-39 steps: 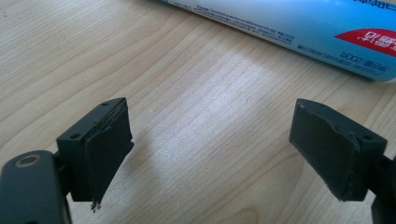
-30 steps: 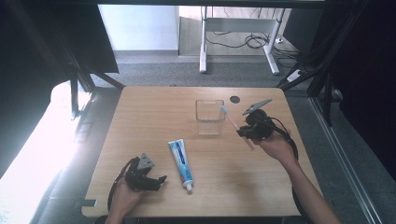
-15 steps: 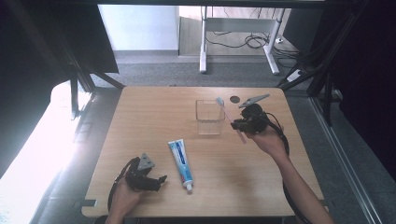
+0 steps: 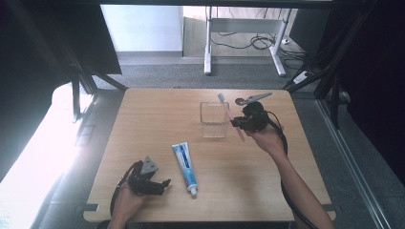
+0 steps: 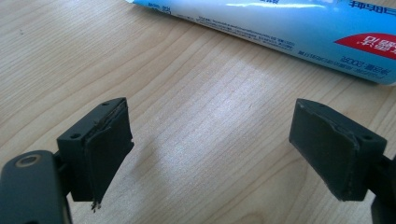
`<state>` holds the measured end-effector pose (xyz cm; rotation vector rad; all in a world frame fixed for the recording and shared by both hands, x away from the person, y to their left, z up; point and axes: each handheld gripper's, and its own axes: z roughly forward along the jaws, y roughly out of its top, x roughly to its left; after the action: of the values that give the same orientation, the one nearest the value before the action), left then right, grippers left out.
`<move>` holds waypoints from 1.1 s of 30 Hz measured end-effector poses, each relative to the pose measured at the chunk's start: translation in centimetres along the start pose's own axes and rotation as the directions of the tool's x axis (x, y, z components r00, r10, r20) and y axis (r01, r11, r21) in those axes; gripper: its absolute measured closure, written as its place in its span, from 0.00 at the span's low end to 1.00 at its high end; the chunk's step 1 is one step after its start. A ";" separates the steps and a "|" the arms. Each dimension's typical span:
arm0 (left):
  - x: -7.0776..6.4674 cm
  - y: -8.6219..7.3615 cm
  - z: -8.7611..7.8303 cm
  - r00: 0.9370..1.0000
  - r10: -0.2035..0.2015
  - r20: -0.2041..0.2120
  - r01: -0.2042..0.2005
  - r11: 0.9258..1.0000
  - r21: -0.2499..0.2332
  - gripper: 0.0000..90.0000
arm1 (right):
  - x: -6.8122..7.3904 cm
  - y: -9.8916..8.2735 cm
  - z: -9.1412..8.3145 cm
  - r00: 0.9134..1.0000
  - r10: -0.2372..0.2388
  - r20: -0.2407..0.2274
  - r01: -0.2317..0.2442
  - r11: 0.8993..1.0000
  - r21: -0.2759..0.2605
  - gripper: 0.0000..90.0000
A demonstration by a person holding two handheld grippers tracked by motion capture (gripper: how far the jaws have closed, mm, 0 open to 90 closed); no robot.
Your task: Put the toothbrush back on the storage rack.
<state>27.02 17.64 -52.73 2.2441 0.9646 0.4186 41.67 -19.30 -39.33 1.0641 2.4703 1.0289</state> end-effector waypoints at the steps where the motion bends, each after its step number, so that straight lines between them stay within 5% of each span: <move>1: 0.0 0.0 0.0 1.000 -0.001 0.000 0.001 1.000 0.001 0.15 | 0.0 0.1 0.1 1.000 0.001 -0.001 -0.001 1.000 -0.004 0.88; 33: 0.1 0.0 0.2 1.000 0.005 0.016 -0.005 1.000 0.014 0.15 | 0.0 3.3 3.7 0.998 0.049 -0.040 -0.052 0.994 -0.094 0.88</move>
<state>27.18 17.57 -52.88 2.2600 0.9569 0.3970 45.24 -15.83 -39.65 1.0925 2.4079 1.1792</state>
